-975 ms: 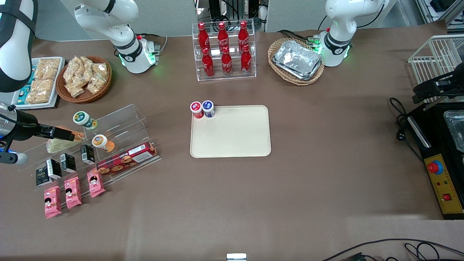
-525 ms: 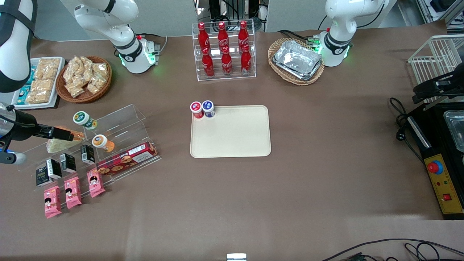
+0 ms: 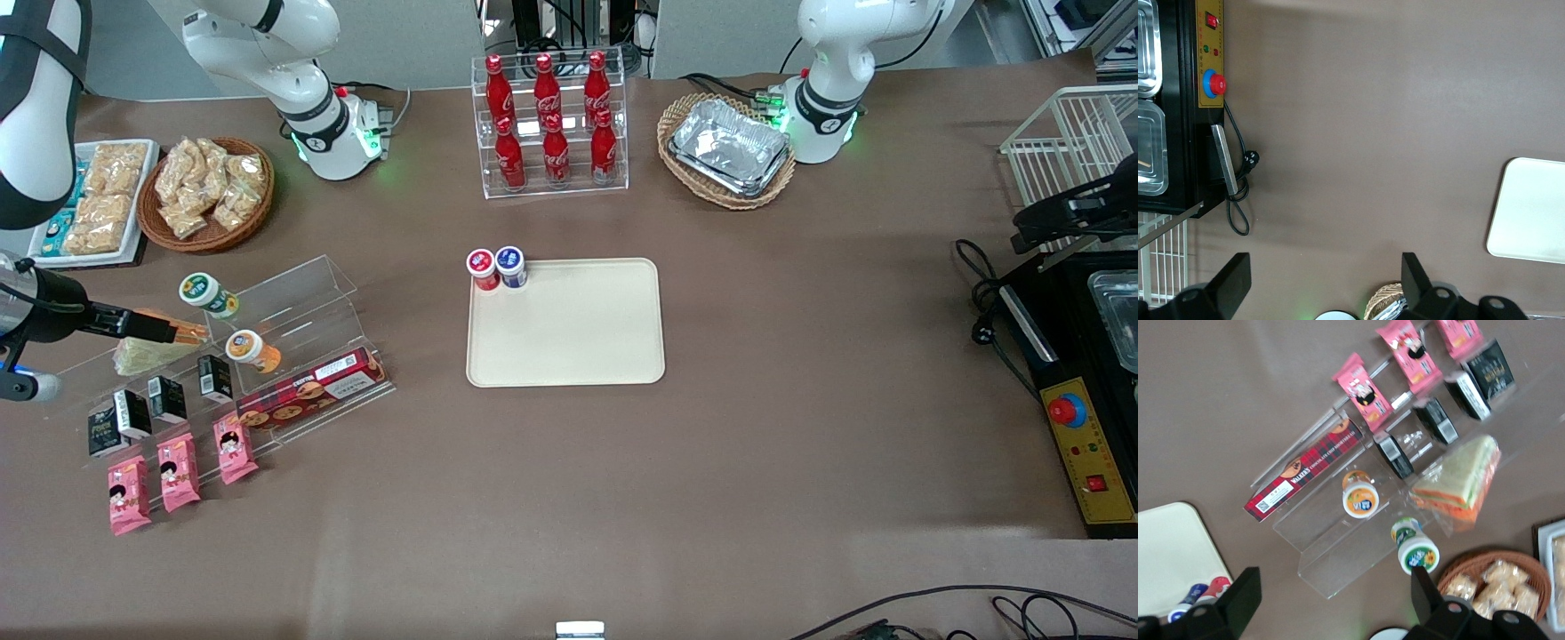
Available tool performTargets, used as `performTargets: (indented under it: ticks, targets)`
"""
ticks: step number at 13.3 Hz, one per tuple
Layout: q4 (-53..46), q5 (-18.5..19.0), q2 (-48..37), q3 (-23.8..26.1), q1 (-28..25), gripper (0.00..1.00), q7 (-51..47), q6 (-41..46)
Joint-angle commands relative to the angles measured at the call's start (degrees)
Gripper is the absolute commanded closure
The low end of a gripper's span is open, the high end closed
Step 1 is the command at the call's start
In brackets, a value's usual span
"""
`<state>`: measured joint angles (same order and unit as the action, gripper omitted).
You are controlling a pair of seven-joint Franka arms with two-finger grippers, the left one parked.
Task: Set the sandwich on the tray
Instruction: 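Move the right gripper toward the wrapped sandwich on the acrylic rack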
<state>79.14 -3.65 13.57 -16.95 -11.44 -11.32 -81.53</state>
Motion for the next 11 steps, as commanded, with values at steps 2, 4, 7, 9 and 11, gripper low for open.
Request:
performTargets:
  ticks: [2, 4, 7, 9, 11]
  targets:
    - [0.5, 1.2, -4.2, -1.1, 0.7, 0.0, -16.5, 3.6]
    - [2.1, 1.0, -4.4, -3.9, 2.9, 0.0, -17.7, 2.2]
    - [6.5, 0.4, -6.1, -5.9, 7.0, 0.0, -17.8, -2.3]
    - [10.8, 0.4, -8.8, -5.9, 9.2, 0.0, -17.8, -5.7]
    - [18.4, 0.4, -12.2, -6.0, 9.7, 0.0, -17.8, -12.1]
